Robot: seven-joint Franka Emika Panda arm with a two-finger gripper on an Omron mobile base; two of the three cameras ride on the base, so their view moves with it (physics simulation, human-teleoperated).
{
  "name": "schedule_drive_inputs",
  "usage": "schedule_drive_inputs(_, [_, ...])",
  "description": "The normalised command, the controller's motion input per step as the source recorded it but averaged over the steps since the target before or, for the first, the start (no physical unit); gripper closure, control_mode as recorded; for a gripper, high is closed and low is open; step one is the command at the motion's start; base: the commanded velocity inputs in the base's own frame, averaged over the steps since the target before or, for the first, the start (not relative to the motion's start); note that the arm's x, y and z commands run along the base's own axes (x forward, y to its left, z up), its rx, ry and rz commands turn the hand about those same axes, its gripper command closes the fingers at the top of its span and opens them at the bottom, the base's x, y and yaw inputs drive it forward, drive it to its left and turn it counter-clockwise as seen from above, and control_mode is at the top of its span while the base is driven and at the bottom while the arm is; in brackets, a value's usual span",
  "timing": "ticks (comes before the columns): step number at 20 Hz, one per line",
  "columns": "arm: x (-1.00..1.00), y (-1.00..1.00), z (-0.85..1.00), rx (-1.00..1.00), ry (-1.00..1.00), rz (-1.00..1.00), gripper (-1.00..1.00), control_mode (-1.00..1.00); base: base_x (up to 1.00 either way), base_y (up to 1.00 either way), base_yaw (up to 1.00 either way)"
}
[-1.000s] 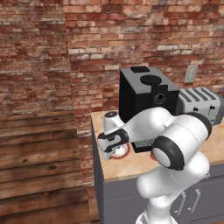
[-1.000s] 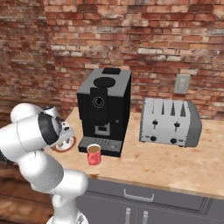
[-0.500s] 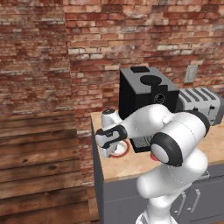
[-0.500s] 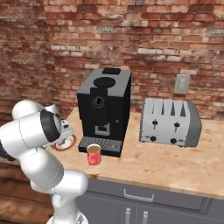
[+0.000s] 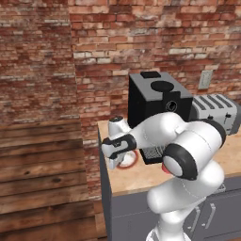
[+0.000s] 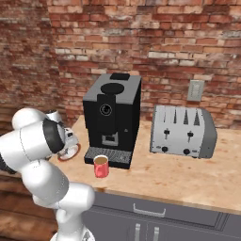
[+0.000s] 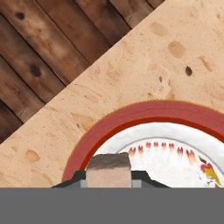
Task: Take a sugar cube from the saucer and place it inside the coffee. Then, grab milk from the fridge and place it next to the coffee on the counter to sweeten the coffee.
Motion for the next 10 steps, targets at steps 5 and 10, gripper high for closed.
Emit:
schedule_drive_inputs(5, [-0.47, -0.23, 0.53, 0.03, -0.16, 0.00, 1.00, -1.00, 0.00, 0.00, 0.00])
schedule_drive_inputs(10, [-0.76, -0.63, 1.00, 0.06, -0.17, 0.00, 1.00, -1.00, 0.00, 0.00, 0.00])
